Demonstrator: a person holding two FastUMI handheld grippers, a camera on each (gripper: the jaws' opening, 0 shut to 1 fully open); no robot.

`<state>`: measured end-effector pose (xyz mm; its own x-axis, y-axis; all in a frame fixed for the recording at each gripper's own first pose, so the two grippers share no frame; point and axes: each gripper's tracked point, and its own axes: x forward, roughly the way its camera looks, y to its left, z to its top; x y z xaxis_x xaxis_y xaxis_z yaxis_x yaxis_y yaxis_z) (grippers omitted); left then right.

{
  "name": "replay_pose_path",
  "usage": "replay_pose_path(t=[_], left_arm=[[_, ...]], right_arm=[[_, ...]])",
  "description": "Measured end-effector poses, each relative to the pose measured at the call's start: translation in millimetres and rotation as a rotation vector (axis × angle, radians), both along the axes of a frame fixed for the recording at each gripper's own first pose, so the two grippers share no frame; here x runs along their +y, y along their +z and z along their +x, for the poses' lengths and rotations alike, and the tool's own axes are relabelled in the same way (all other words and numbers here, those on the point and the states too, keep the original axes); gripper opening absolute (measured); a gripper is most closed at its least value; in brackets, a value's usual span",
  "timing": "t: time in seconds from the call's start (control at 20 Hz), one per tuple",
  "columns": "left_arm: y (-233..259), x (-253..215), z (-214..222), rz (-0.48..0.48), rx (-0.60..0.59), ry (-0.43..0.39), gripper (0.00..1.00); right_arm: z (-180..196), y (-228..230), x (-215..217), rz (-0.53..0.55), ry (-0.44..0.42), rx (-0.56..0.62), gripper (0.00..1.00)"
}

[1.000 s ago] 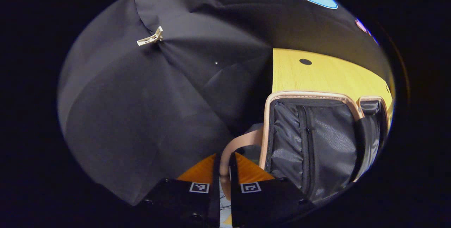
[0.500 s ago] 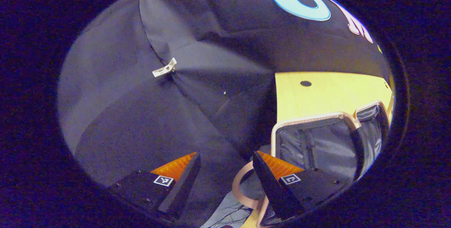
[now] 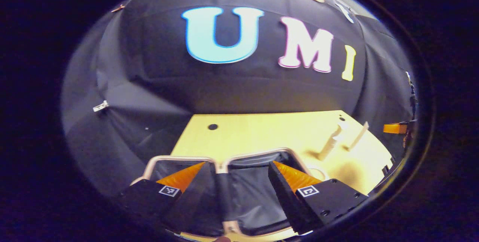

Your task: First open the suitcase, pack the skin care products into it, and then close the suitcase.

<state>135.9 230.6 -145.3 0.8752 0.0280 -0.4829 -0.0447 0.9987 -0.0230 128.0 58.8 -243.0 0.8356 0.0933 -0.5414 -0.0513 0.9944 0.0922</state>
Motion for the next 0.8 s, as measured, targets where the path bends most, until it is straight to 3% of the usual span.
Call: replay_pose_path(t=[0.15, 0.3, 0.55, 0.8], left_arm=[[-18, -128, 32, -0.066, 0.024, -0.131, 0.99], [-42, -212, 63, -0.055, 0.056, -0.22, 0.99], [-101, -253, 127, -0.029, 0.146, -0.222, 0.99], [-147, -249, 166, 0.005, 0.216, -0.165, 0.99]], right_arm=[[23, -30, -6, 0.015, 0.012, 0.047, 0.98], [50, -65, -22, -0.021, 0.007, 0.089, 0.98], [84, -123, -27, -0.013, 0.003, 0.172, 0.99], [101, -164, -22, 0.022, 0.008, 0.243, 0.99]])
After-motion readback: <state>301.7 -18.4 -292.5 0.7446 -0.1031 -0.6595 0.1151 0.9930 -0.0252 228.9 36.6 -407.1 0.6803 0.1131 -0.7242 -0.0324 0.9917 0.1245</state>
